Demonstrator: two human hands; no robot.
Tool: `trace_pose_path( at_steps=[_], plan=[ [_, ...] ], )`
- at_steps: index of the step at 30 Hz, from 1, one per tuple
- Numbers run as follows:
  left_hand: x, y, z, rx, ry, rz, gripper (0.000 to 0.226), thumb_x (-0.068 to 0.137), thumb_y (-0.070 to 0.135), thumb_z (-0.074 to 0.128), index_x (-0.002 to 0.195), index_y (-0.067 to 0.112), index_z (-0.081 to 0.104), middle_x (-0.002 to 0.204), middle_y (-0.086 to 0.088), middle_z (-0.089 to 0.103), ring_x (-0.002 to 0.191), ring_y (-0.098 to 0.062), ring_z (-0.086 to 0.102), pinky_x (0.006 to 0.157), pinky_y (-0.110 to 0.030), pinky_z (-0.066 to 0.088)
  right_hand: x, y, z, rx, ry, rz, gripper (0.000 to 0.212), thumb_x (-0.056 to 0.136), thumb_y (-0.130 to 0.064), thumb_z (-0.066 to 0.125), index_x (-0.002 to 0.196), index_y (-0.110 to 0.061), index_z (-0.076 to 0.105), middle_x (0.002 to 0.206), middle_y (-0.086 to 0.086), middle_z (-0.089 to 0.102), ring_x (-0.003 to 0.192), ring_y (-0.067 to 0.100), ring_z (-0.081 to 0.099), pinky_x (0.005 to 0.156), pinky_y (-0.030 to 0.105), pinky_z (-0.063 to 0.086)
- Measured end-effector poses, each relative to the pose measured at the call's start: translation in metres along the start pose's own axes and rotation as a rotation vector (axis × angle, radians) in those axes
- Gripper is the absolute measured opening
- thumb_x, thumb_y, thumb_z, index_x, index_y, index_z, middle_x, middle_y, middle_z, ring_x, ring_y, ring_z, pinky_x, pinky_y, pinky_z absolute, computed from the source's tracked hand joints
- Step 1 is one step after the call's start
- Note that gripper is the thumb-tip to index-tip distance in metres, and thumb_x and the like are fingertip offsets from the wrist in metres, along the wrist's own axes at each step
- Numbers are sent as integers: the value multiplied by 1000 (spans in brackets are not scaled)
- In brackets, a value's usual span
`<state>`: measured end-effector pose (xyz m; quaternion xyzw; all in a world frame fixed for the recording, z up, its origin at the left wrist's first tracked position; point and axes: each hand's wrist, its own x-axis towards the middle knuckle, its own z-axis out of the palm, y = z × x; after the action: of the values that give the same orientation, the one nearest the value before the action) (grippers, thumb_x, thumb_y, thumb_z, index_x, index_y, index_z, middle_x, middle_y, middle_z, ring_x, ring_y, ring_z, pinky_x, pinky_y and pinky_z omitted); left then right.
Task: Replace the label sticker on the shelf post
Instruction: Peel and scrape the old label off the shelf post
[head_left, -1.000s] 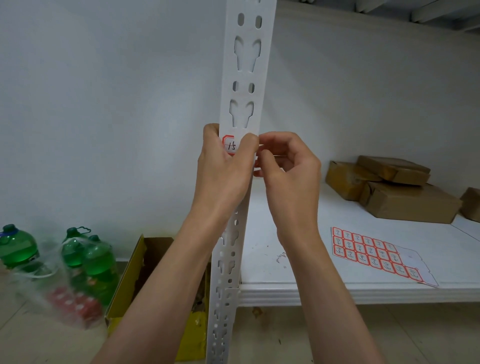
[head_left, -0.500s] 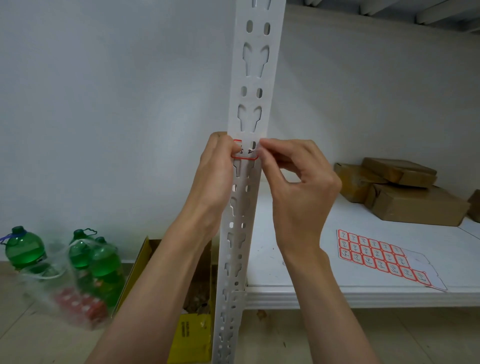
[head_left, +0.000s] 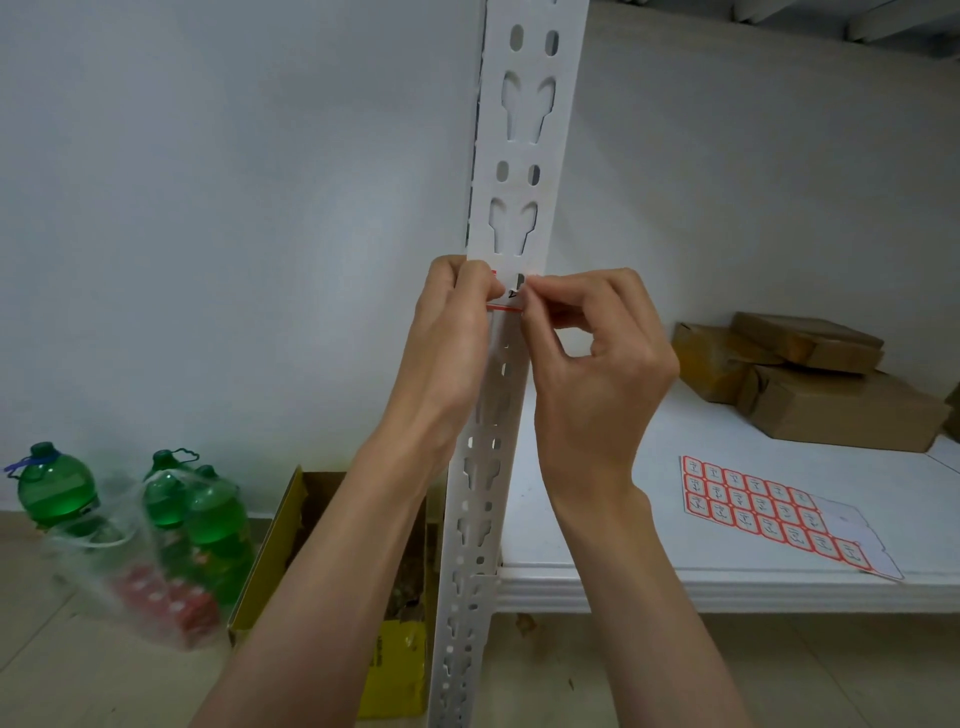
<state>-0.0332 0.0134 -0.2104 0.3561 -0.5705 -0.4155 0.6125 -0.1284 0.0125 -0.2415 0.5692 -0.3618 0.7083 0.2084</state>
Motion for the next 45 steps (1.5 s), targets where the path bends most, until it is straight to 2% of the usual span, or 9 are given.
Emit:
trace_pose_path(
  at_steps=[7, 12, 18, 21, 26, 29, 33, 38, 45],
  plan=[
    [0, -4, 2, 12, 15, 64, 20, 100, 32, 38, 88, 18, 45, 88, 4, 51, 80, -7, 51, 72, -25, 42, -3, 0, 0, 2, 6, 4, 8, 88, -6, 76, 95, -3, 75, 92, 10, 69, 86, 2, 58, 80, 8, 51],
    [0, -4, 3, -29, 30, 65, 15, 99, 26, 39, 88, 18, 46, 83, 10, 49, 70, 0, 49, 70, -23, 42, -2, -7, 4, 2, -15, 47, 5, 90, -6, 72, 93, -3, 71, 94, 8, 65, 81, 10, 61, 75, 15, 54],
    [0, -4, 3, -33, 16, 48, 17, 100, 20, 39, 84, 20, 45, 82, 12, 49, 54, 15, 48, 50, -3, 39, 3, -9, 5, 2, -73, 70, 3, 89, -3, 68, 90, -5, 67, 94, 3, 58, 78, 11, 58, 71, 19, 52],
    [-1, -2, 4, -33, 24, 50, 17, 99, 22, 40, 83, 20, 45, 83, 11, 51, 57, 12, 50, 54, -7, 43, 3, -8, 2, 12, -105, 93, 4, 87, -3, 68, 89, -6, 65, 93, 2, 58, 77, 11, 57, 70, 18, 52],
    [-4, -2, 3, -15, 28, 45, 16, 93, 33, 42, 86, 20, 46, 91, 2, 54, 81, -11, 51, 74, -30, 41, 0, -7, -4, 141, -37, 171, 8, 89, -1, 68, 90, -5, 62, 83, 1, 63, 74, 10, 62, 70, 20, 54],
    [-4, -1, 2, -19, 43, 43, 18, 99, 25, 42, 80, 22, 43, 83, 7, 51, 75, -9, 49, 69, -28, 38, 4, -6, -7, 297, 1, 340, 19, 85, 1, 71, 90, -9, 55, 81, 4, 64, 74, 13, 66, 71, 22, 56],
    [-2, -4, 0, 68, 19, 81, 6, 97, 29, 52, 95, 23, 53, 94, 2, 62, 82, -12, 57, 71, -26, 45, 11, 1, -15, 468, 68, 574, 14, 87, 1, 71, 82, -7, 60, 77, 11, 66, 72, 28, 67, 75, 44, 61],
    [-3, -5, -3, 210, 66, 167, 28, 90, 34, 67, 113, 23, 57, 96, 10, 66, 80, -6, 65, 56, -9, 49, 18, 10, -27, 525, 53, 690, 9, 81, -8, 82, 83, -6, 73, 72, 2, 71, 68, 16, 69, 77, 39, 63],
    [1, -4, -11, 192, 82, 190, 17, 84, 40, 73, 95, 28, 68, 90, 6, 74, 82, -13, 71, 68, -24, 57, 18, 16, -34, 437, -13, 586, 5, 83, -11, 80, 86, -13, 77, 78, 2, 74, 72, 17, 70, 74, 30, 61]
  ],
)
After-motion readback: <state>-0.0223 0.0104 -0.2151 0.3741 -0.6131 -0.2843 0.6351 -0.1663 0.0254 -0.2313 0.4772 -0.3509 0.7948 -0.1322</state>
